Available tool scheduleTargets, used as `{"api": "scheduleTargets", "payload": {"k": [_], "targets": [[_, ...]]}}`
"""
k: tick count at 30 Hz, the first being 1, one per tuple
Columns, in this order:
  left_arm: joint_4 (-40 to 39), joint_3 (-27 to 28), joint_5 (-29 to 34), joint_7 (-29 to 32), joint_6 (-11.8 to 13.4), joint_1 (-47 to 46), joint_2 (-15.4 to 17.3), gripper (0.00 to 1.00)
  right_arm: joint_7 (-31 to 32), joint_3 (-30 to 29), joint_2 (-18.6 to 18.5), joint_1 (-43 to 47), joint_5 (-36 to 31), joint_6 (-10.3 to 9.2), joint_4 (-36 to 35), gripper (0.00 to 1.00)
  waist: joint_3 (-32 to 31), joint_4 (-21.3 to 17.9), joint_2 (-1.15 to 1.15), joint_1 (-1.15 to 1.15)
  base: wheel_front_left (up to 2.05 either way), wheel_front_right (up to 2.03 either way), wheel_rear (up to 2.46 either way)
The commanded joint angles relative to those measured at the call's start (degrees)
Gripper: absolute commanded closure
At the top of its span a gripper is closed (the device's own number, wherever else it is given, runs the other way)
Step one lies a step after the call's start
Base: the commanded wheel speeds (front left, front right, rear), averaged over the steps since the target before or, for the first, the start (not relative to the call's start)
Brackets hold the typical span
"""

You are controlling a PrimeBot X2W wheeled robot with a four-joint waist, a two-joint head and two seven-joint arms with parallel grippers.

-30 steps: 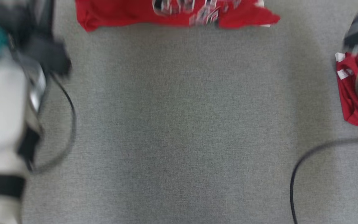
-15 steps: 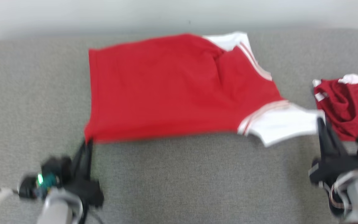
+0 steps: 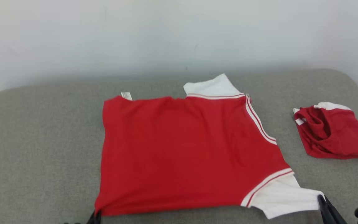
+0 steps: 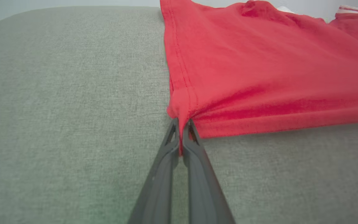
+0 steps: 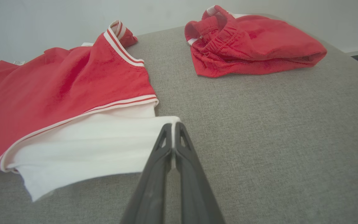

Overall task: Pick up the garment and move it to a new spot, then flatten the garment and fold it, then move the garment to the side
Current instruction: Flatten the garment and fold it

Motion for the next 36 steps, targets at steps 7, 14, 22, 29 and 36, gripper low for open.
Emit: {"api": "scheduleTargets", "payload": {"k": [7,14,22,29,36], "targets": [[0.0,1.7,0.0,-0.1,1.2,6.4,-0.2,1.0,-0.1,-2.7,-0.4,5.7,0.4,-0.09,-1.9,1.0,-4.2,-0.3,0.01,0.02,0.0,0.0,0.0],[-0.6,2.1,0.4,-0.1,1.3,10.3,-0.7,1.0,-0.1,-3.3,-1.2,10.1,0.5,-0.09,-4.9,1.0,-4.9,0.5,0.01,0.02,0.0,0.0,0.0],[-5.3,1.5,1.0,-0.1,0.7,8.8,-0.9,1.0,-0.1,-4.1,-0.7,8.5,0.1,-0.08,-9.7,1.0,-3.7,1.2,0.01,0.02,0.0,0.0,0.0],[-8.1,1.1,1.8,-0.1,-0.3,2.8,-1.1,1.0,-0.1,-3.7,0.3,2.6,-1.5,-0.08,-9.8,1.0,-1.7,2.3,0.01,0.02,0.0,0.0,0.0],[-5.0,-0.5,3.1,-0.1,-1.3,-5.4,-1.1,1.0,-0.1,-3.9,3.2,-7.6,-5.0,-0.08,-4.5,1.0,2.5,2.9,0.01,0.02,0.0,0.0,0.0]]}}
